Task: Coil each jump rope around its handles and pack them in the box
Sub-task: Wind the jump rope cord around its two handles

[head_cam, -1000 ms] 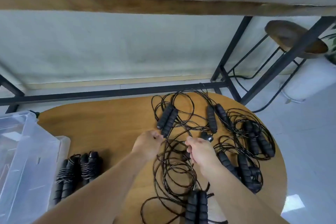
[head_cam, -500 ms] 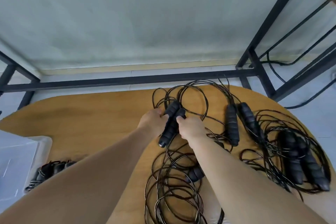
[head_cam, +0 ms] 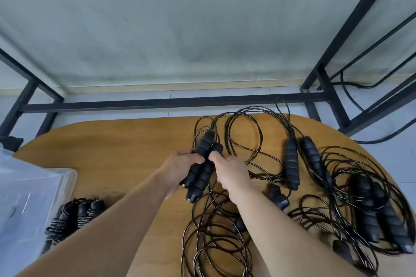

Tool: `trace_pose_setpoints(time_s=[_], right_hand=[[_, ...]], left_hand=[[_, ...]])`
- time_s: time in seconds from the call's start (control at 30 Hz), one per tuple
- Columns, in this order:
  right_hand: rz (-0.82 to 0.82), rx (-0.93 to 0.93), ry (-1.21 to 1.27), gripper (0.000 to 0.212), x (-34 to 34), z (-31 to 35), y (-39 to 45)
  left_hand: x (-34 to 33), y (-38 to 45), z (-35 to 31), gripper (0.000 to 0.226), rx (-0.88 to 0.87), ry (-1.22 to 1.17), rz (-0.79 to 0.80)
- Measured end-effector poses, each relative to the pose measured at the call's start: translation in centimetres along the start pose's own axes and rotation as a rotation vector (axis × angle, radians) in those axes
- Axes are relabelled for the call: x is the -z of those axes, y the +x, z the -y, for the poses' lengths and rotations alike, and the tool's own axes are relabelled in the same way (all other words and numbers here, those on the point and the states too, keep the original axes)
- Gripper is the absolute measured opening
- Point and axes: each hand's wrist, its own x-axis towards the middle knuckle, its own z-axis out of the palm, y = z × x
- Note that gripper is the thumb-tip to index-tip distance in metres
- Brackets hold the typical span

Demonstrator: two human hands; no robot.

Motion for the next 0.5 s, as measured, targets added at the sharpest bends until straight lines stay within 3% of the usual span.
trace_pose_setpoints(time_s=[0.17, 0.5], right_hand=[[0.132, -0.006, 0.191, 0.021, -1.4, 2.3, -5.0], [0.248, 0.114, 0.197, 0.021, -5.5, 7.3, -17.7]], left_hand=[[3.4, -5.5, -0.3, 0.028, -0.013, -0.085, 0.009], [11.8, -19.1, -1.3, 0.036, -0.029, -0.228, 0.227]])
